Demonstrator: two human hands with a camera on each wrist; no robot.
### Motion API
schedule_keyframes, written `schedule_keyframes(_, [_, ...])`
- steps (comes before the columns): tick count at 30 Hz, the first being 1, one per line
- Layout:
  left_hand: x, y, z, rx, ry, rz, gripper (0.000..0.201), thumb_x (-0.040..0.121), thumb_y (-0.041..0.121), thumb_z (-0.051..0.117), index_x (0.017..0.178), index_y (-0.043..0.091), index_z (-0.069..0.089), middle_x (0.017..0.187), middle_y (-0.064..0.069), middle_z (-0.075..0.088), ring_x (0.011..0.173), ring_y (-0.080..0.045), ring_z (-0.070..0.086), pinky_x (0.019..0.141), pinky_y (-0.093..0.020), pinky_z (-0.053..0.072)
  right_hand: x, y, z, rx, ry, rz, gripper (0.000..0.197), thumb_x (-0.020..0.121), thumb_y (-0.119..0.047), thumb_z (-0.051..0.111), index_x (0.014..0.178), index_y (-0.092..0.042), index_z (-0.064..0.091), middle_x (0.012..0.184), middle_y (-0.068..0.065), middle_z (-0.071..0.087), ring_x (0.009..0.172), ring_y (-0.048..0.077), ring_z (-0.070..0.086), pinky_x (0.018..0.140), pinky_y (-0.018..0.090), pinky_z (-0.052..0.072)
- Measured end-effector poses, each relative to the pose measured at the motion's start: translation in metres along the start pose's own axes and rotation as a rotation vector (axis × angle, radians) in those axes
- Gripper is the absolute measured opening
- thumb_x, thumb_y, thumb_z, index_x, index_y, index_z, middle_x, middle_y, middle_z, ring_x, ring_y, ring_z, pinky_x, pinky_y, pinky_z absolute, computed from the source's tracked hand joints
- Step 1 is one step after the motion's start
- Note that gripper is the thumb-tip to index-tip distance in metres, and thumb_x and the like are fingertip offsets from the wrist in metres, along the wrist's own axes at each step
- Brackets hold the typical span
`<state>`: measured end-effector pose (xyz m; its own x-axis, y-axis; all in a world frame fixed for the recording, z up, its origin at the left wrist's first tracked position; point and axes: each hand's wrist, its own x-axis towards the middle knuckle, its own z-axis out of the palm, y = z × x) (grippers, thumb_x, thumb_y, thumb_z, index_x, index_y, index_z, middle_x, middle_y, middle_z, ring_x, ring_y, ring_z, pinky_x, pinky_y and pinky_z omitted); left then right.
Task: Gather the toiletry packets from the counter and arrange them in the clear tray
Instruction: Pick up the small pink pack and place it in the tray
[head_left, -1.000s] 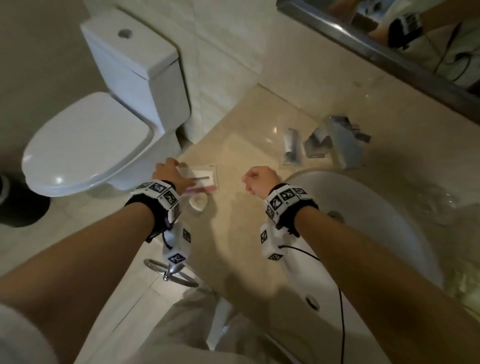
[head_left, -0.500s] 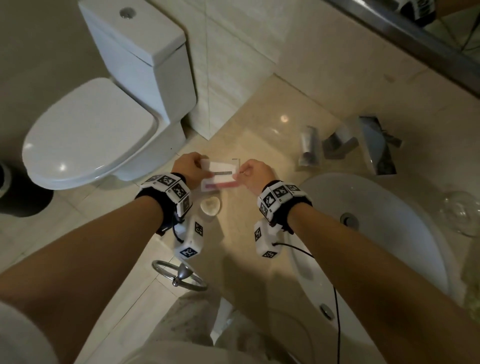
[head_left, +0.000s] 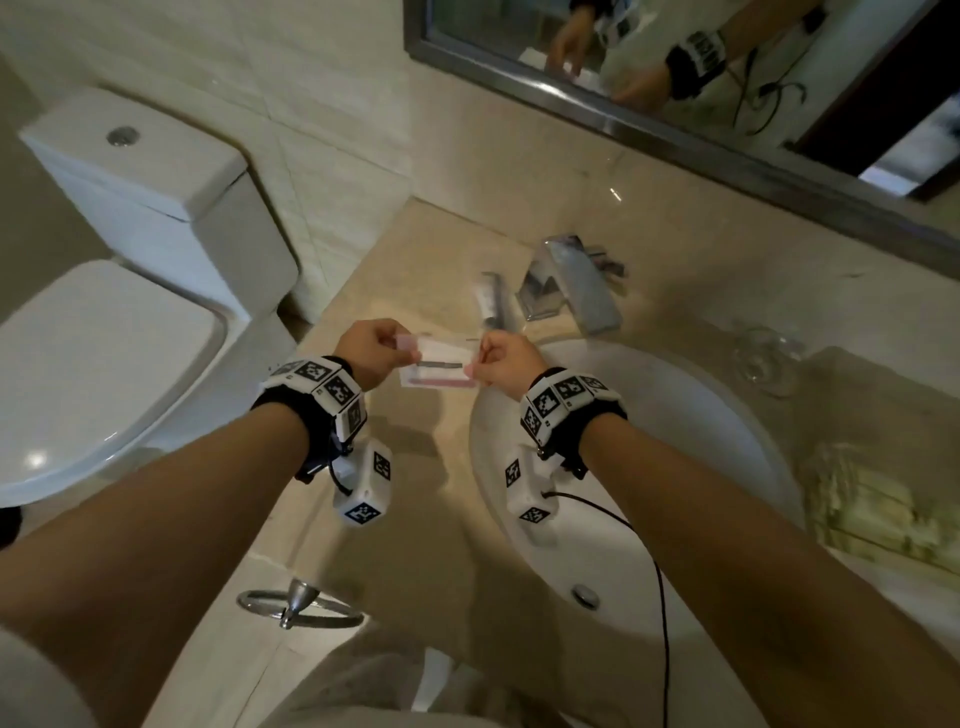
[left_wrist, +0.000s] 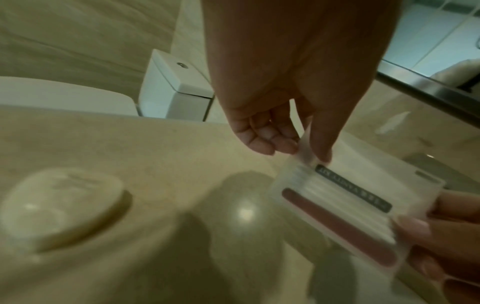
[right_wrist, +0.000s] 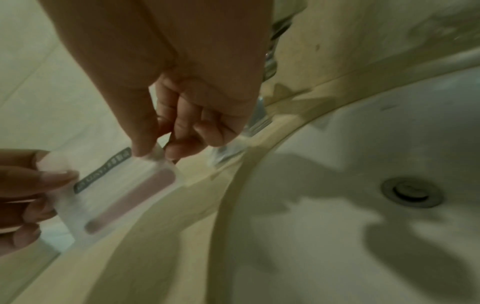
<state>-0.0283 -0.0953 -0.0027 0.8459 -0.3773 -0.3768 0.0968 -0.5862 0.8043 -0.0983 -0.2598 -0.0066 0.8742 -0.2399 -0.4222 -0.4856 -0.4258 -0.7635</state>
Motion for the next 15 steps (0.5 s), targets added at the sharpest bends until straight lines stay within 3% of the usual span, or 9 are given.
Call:
schedule_keyframes(3, [-0.001,0.024,0.031,0.016,-0.079,0.023,0.016,0.079,0.002,0.067,0.072,0.014,0.06,0.07,-0.004,0.056,0.069,-0.018,0.05,0.061,-0.022,0.04,-0.021,0.021,-0.032,0.049,0.075,0.02,0.037,0.078,0.002,0.066,0.058,-0.02,0.044,0.062,0.0,0.052,0.068,0.021,0.053,0.077,0.035,0.048])
schedule_keyframes(5, [-0.002,0.04,0.056,0.032,-0.125,0.036,0.023,0.078,0.003,0.068,0.067,0.019,0.058,0.066,0.001,0.055,0.063,-0.013,0.048,0.059,-0.02,0.039,-0.039,0.04,-0.056,0.092,0.132,0.043,0.036,0.078,0.003,0.066,0.059,-0.02,0.047,0.062,-0.001,0.053,0.063,0.015,0.051,0.075,0.032,0.047])
schedule_keyframes(8, [-0.008,0.069,0.107,0.064,-0.228,0.1,0.025,0.076,0.004,0.07,0.063,0.022,0.058,0.065,0.002,0.055,0.063,-0.014,0.049,0.068,-0.024,0.04,-0.074,0.076,-0.096,0.137,0.24,0.087,0.036,0.078,0.005,0.066,0.06,-0.02,0.048,0.061,-0.003,0.053,0.06,0.01,0.05,0.066,0.022,0.045])
schedule_keyframes(10, [-0.014,0.089,0.142,0.09,-0.295,0.147,0.026,0.076,0.004,0.07,0.063,0.023,0.058,0.065,0.003,0.056,0.066,-0.016,0.05,0.065,-0.023,0.041,-0.098,0.101,-0.119,0.156,0.296,0.127,0.036,0.08,0.004,0.064,0.06,-0.021,0.049,0.062,-0.004,0.053,0.06,0.01,0.05,0.061,0.019,0.043])
schedule_keyframes(13, [-0.028,0.115,0.195,0.114,-0.372,0.202,0.025,0.077,0.005,0.068,0.064,0.024,0.058,0.068,0.001,0.058,0.068,-0.017,0.052,0.06,-0.021,0.042,-0.135,0.139,-0.15,0.162,0.369,0.182,0.035,0.081,0.001,0.064,0.059,-0.023,0.052,0.064,-0.007,0.054,0.068,0.013,0.053,0.071,0.021,0.044])
schedule_keyframes(15, [-0.042,0.133,0.238,0.114,-0.443,0.244,0.027,0.078,0.0,0.066,0.065,0.022,0.056,0.069,-0.001,0.056,0.064,-0.017,0.051,0.054,-0.017,0.043,-0.166,0.169,-0.172,0.189,0.427,0.214,0.029,0.082,0.001,0.063,0.061,-0.017,0.055,0.063,-0.007,0.053,0.065,0.01,0.051,0.066,0.013,0.042])
